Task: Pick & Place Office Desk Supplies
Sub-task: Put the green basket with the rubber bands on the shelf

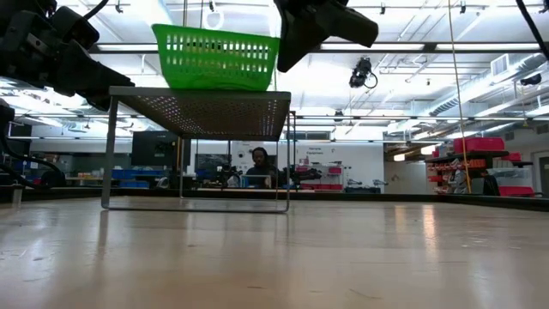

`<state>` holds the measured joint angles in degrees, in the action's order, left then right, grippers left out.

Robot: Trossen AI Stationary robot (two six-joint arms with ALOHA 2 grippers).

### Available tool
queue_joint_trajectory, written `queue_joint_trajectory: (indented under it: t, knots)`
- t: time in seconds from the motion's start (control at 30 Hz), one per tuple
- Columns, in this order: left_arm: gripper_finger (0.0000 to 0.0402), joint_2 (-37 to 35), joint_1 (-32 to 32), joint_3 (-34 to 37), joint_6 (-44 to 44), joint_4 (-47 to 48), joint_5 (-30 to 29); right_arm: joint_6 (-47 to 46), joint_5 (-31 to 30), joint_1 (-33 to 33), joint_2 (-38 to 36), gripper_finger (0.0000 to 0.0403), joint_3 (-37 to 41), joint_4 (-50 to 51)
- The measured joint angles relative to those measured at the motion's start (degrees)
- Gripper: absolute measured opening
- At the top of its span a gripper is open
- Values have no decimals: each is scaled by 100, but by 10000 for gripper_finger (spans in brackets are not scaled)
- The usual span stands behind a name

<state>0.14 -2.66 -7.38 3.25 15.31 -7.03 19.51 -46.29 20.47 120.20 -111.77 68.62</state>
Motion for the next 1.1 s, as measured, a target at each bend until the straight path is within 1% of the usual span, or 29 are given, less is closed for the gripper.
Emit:
queue_joint_trajectory:
  t: [0.23, 0.37, 0.43, 0.57, 0.63, 0.7, 0.8, 1.03, 1.1]
  knots:
    - [84, 0, 0, 0, 0, 9, 0, -358, 22, 257, 0, 0, 0, 458]
    - [84, 0, 0, 0, 0, 8, 0, -204, 134, 448, 0, 0, -2, 388]
    - [84, 0, 0, 0, 0, 6, 0, 133, 372, 537, 0, 0, -2, 62]
    - [84, 0, 0, 0, 3, -6, 0, 1046, 832, 623, 0, 0, -4, -1149]
    - [84, 0, 0, 0, 39, -11, -2, 1460, 1145, 579, 0, 0, -4, -1674]
    - [84, 0, 0, 0, 52, -18, -22, 1770, 1306, 461, 0, 0, -4, -2027]
    - [84, -1, 0, 0, 54, -44, -46, 2092, 1474, 252, 0, 0, -4, -2387]
    - [84, -2, 0, -2, 3, -46, -46, 2382, 2441, -176, 12, 0, -4, -2757]
    - [84, 0, 0, -7, -8, -46, -46, 2409, 2558, -251, 62, 0, -4, -2871]
